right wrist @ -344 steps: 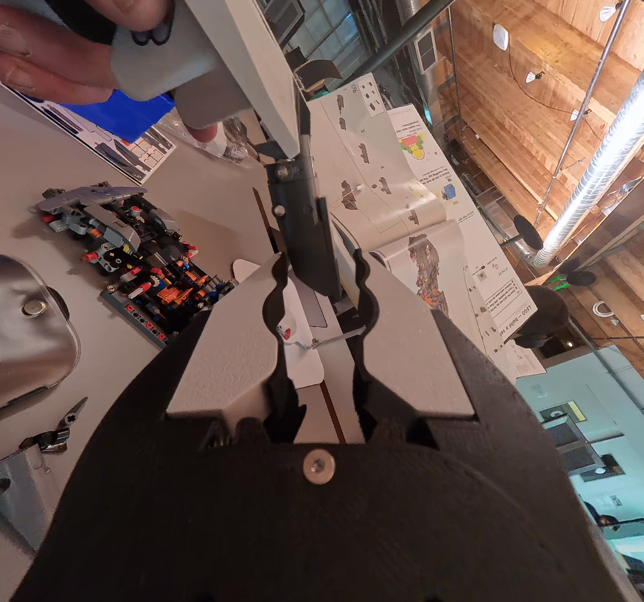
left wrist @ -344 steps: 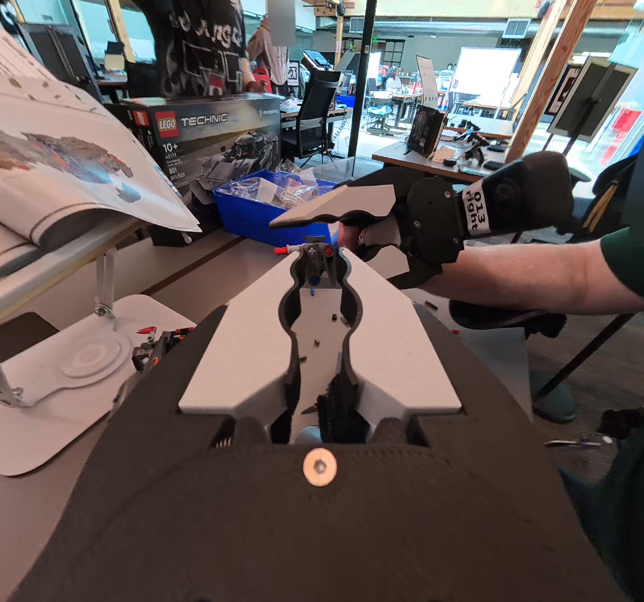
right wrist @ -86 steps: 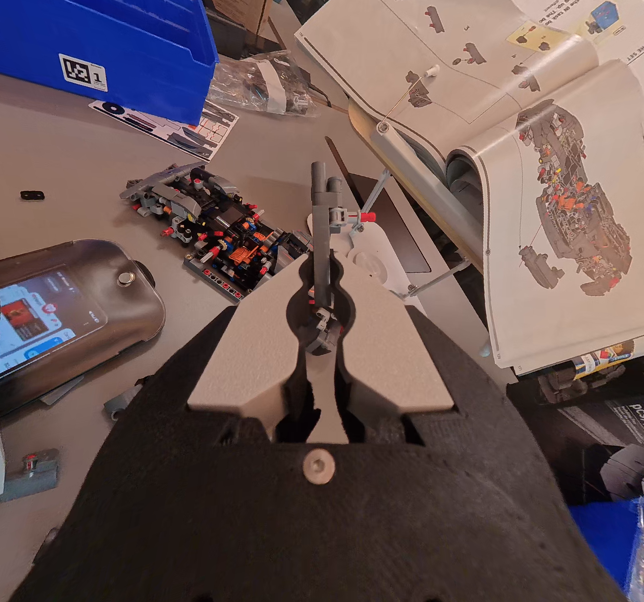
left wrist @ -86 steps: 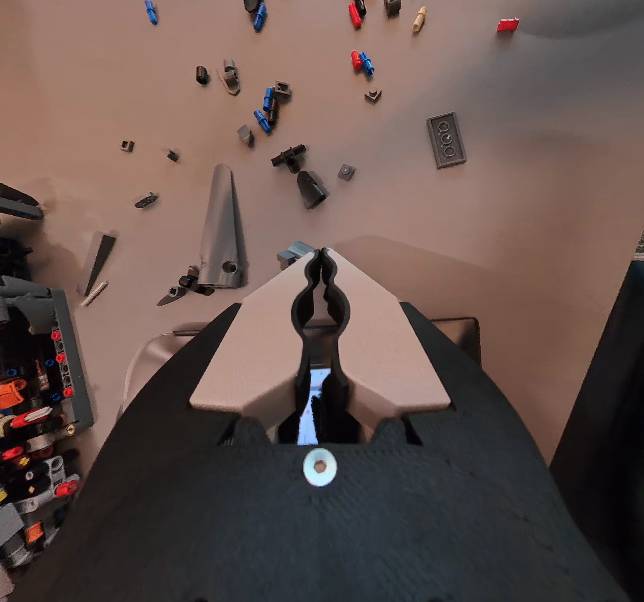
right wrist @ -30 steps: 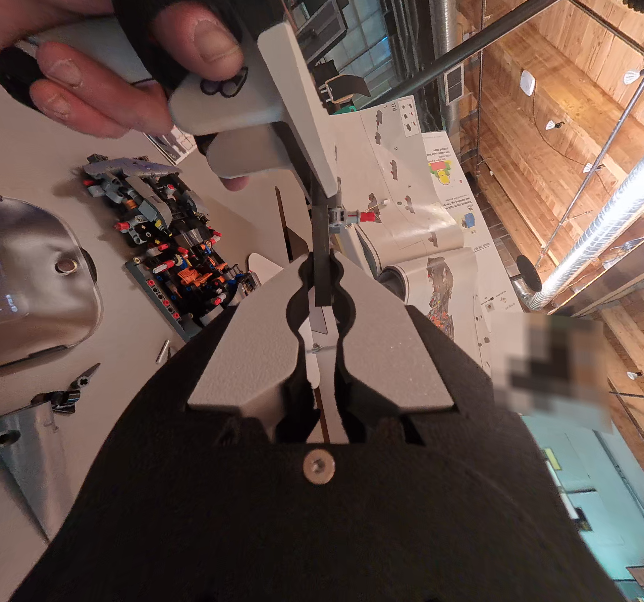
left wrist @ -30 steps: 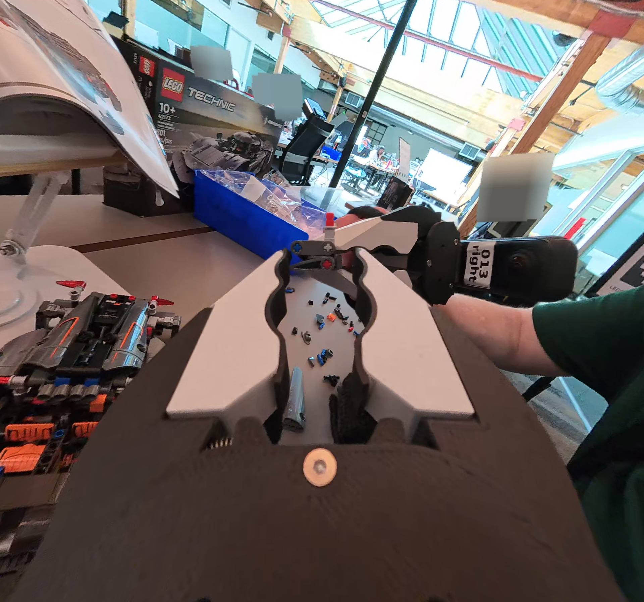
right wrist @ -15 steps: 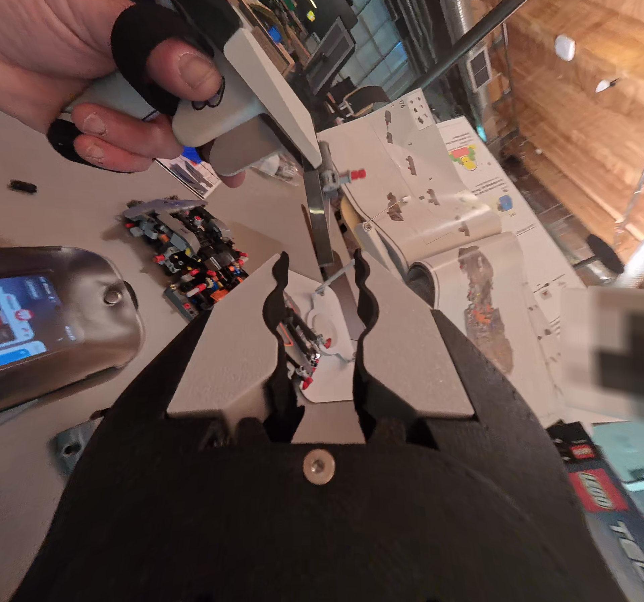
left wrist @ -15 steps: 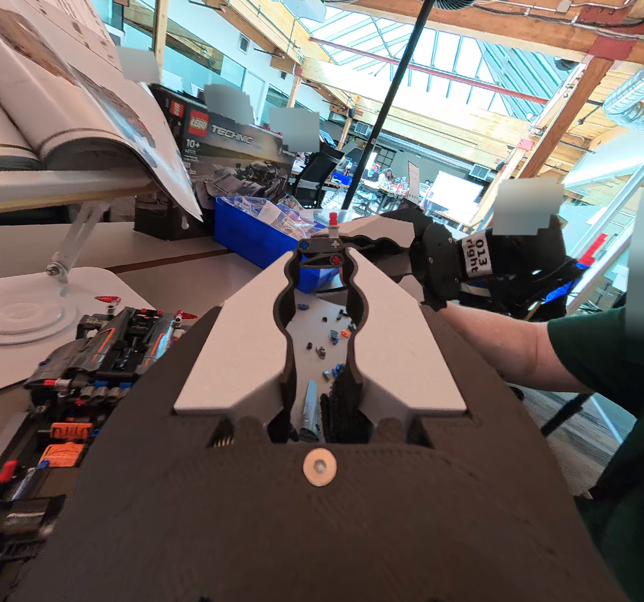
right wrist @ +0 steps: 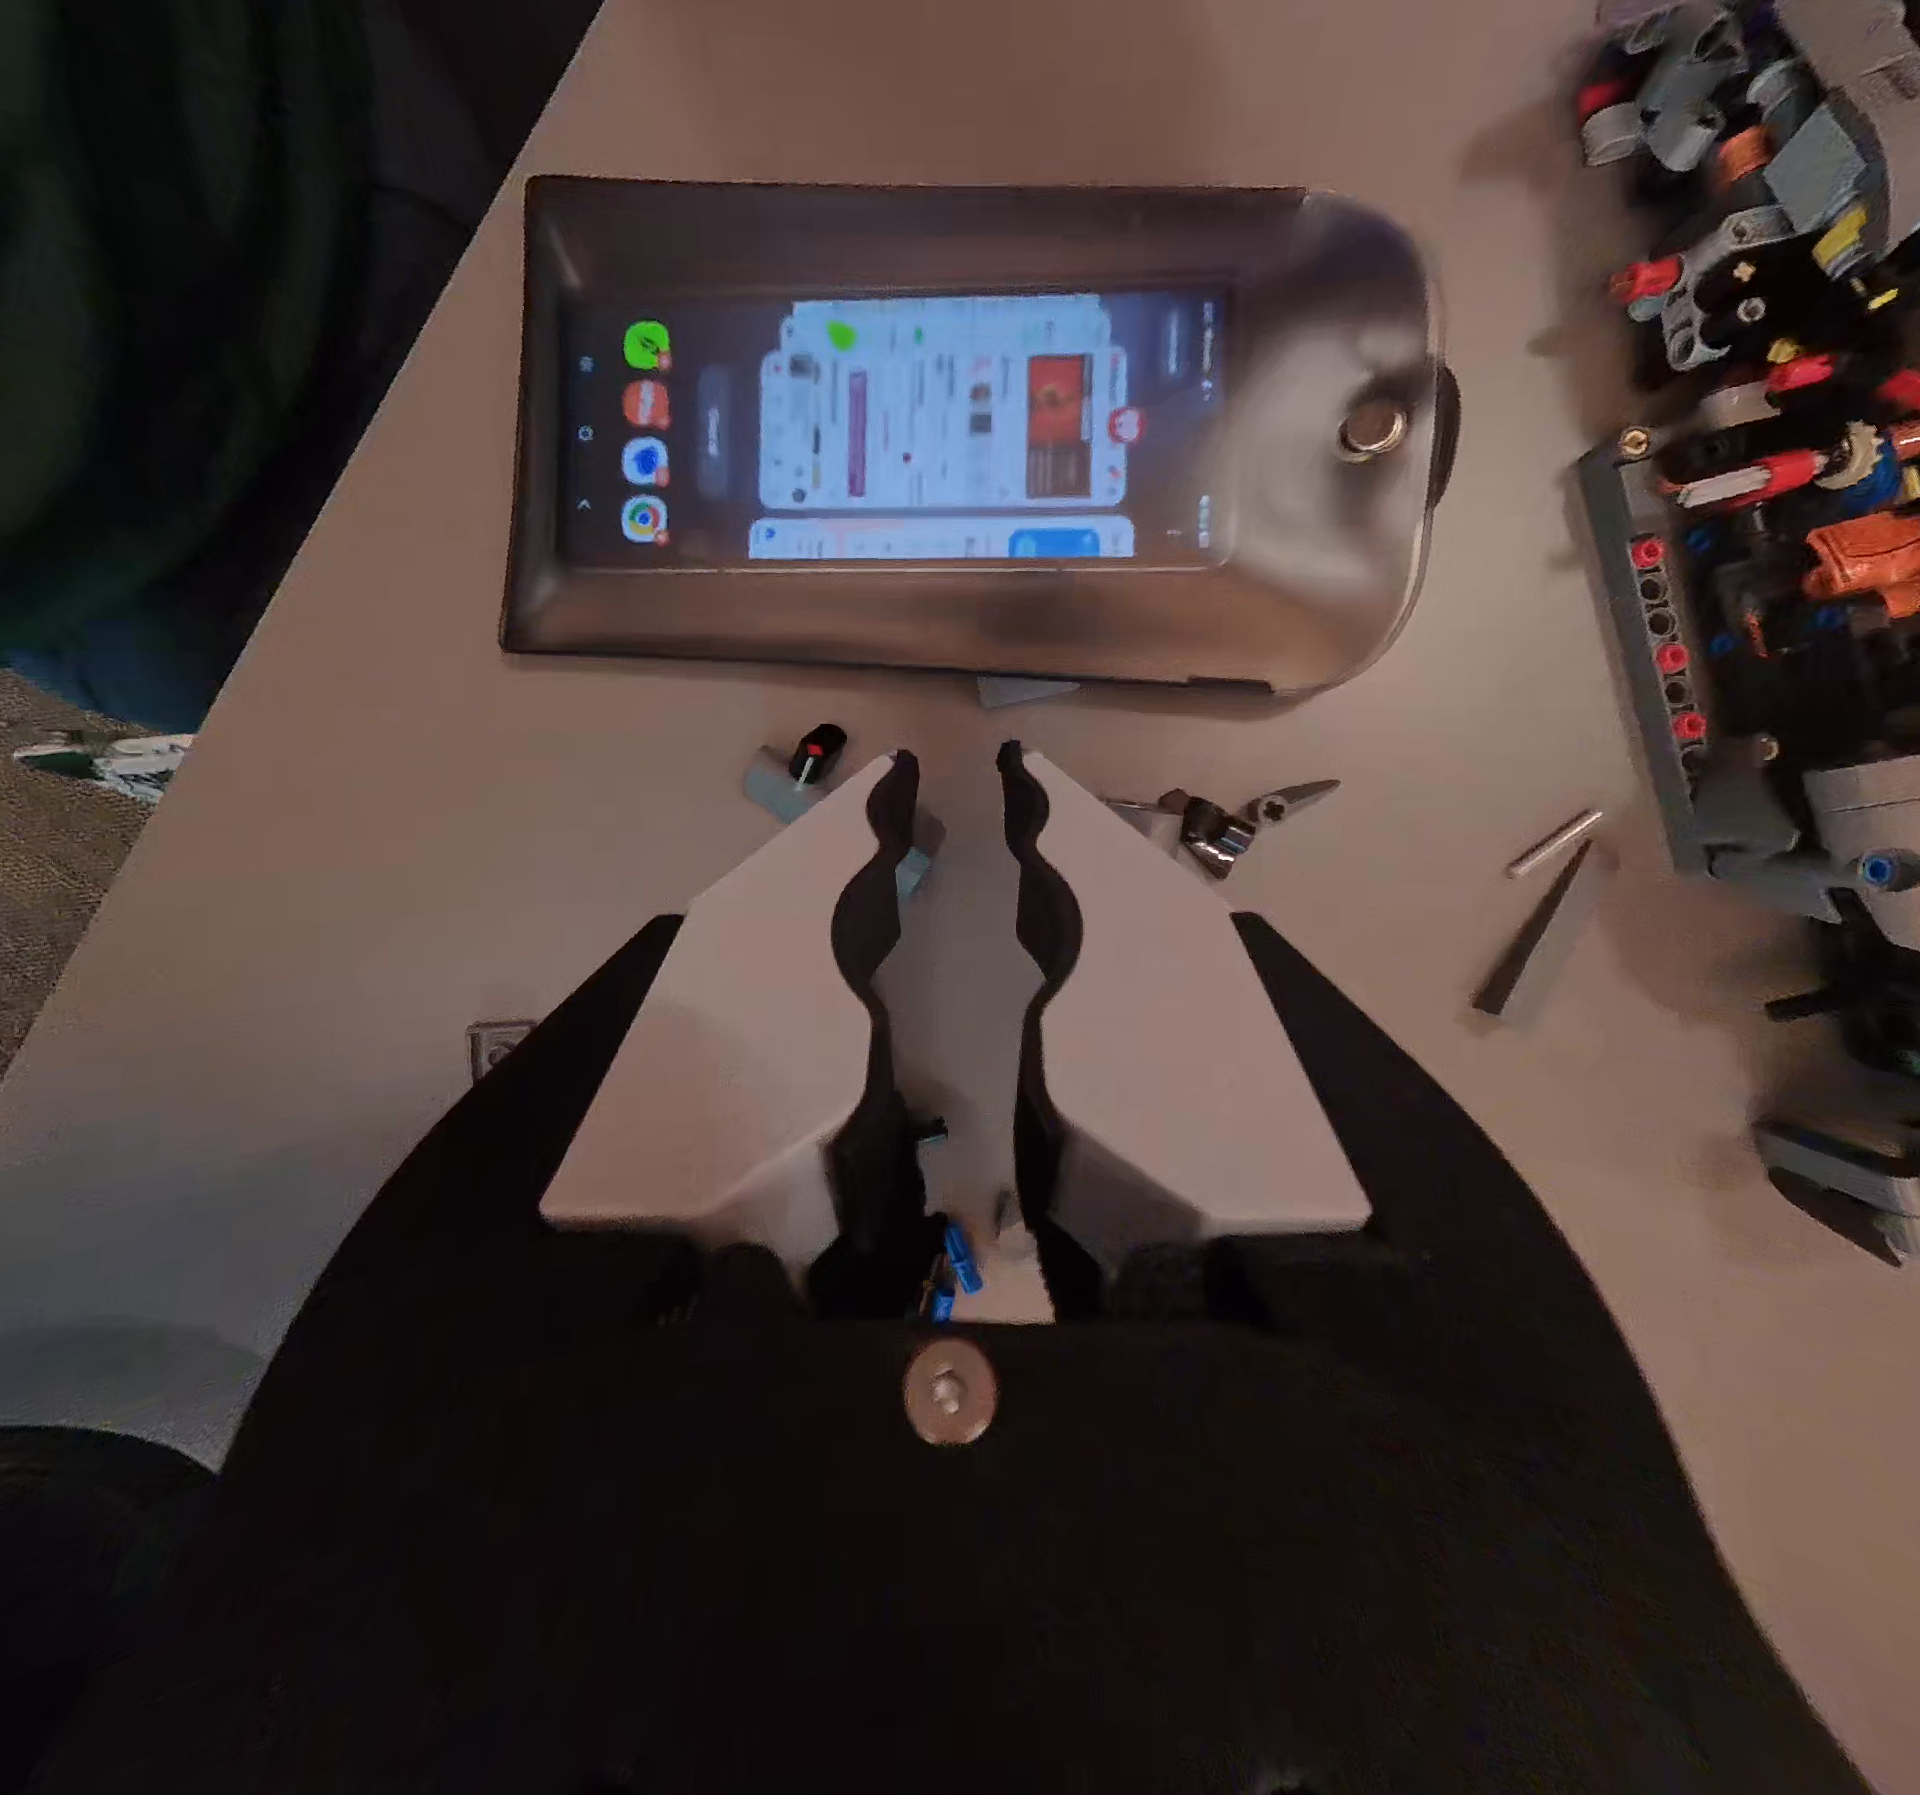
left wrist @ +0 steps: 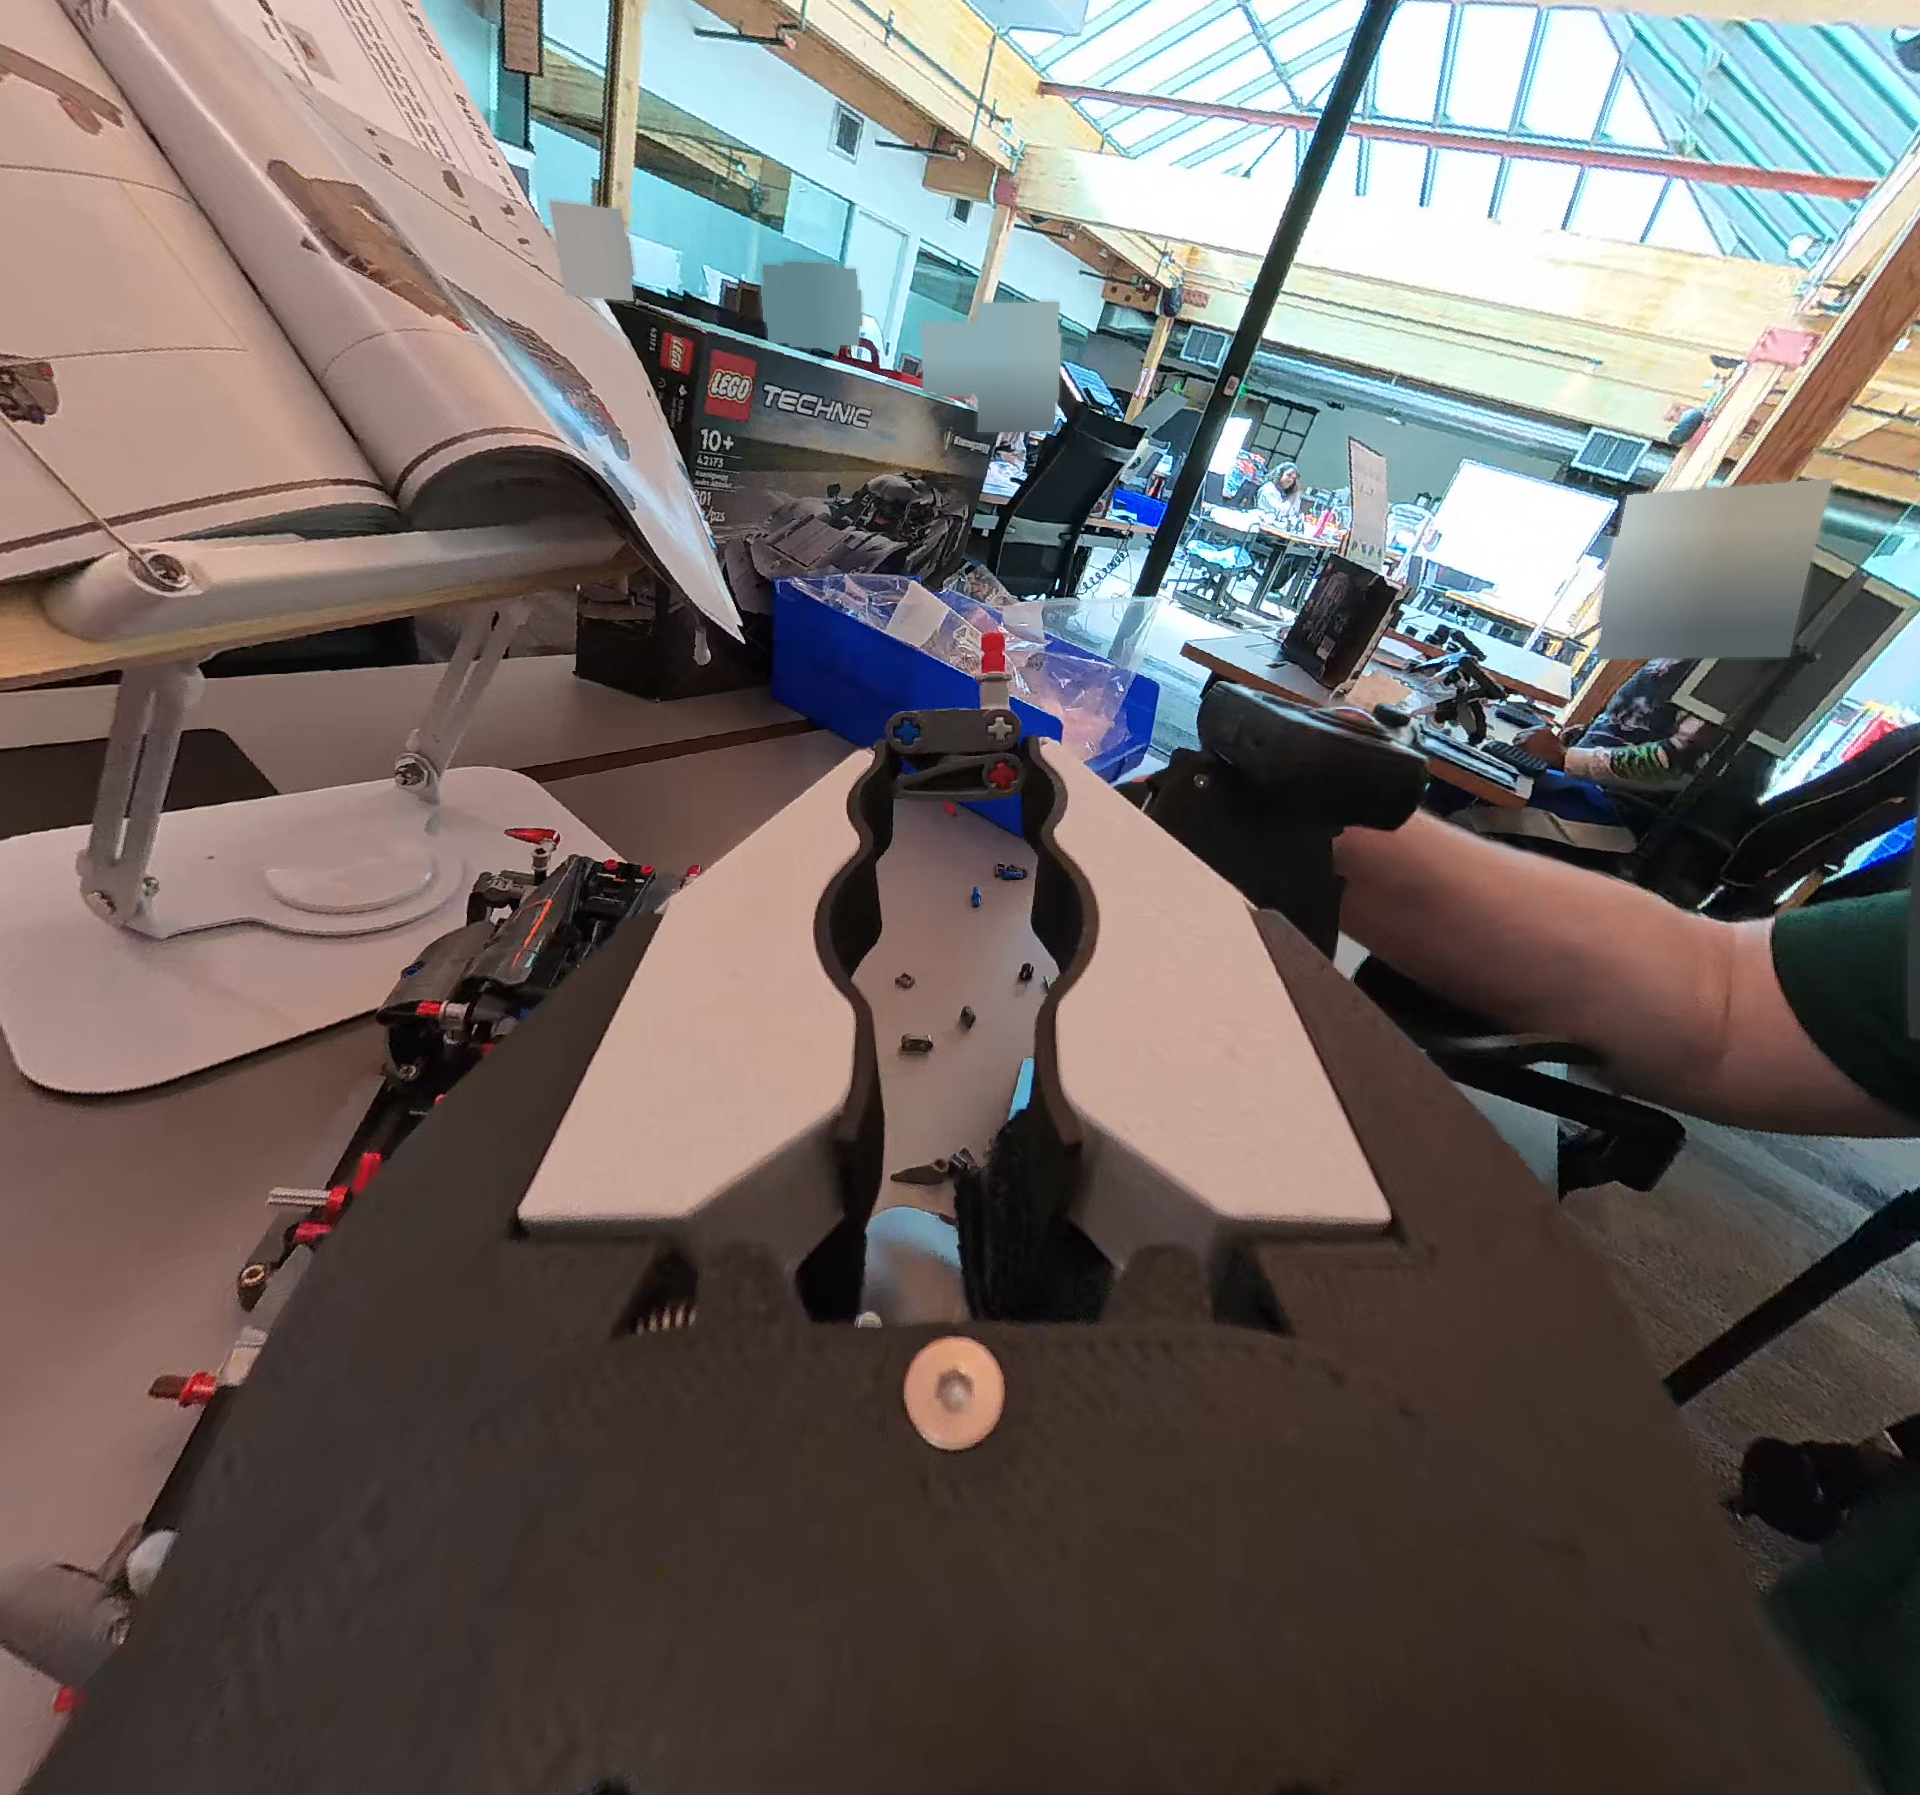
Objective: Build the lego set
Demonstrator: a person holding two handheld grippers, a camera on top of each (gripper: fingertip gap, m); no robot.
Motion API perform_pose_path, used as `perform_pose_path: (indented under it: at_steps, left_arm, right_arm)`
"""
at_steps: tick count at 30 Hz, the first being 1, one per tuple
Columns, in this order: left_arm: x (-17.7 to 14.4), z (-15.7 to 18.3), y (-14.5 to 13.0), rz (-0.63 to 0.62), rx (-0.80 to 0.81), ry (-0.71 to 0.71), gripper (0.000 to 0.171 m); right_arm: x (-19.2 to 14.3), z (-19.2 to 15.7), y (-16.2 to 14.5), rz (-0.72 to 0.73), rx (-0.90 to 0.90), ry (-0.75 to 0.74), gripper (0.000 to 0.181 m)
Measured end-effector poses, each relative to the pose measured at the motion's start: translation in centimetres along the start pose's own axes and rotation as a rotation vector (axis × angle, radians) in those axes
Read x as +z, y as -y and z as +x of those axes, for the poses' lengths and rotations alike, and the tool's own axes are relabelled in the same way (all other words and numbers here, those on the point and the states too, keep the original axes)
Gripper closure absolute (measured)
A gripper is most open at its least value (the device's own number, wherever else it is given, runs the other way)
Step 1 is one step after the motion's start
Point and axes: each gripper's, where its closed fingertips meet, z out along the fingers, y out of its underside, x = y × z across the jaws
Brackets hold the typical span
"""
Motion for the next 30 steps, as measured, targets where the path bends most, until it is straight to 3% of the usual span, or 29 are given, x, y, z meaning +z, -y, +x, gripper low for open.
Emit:
perform_pose_path:
  at_steps: [3, 9, 30]
  left_arm:
    - [-0.2, 0.1, -0.4, -0.012, 0.004, 0.000, 0.149]
    - [-0.6, -0.1, -0.9, -0.019, -0.006, -0.003, 0.149]
    - [-0.6, -0.4, -2.1, -0.045, 0.001, 0.008, 0.149]
  right_arm:
    - [-0.4, -1.1, 0.3, 0.025, 0.010, 0.049, 0.166]
    - [2.1, -2.2, -3.1, -0.145, 0.067, 0.145, 0.162]
    - [1.7, -2.2, -2.3, -0.079, 0.095, 0.178, 0.175]
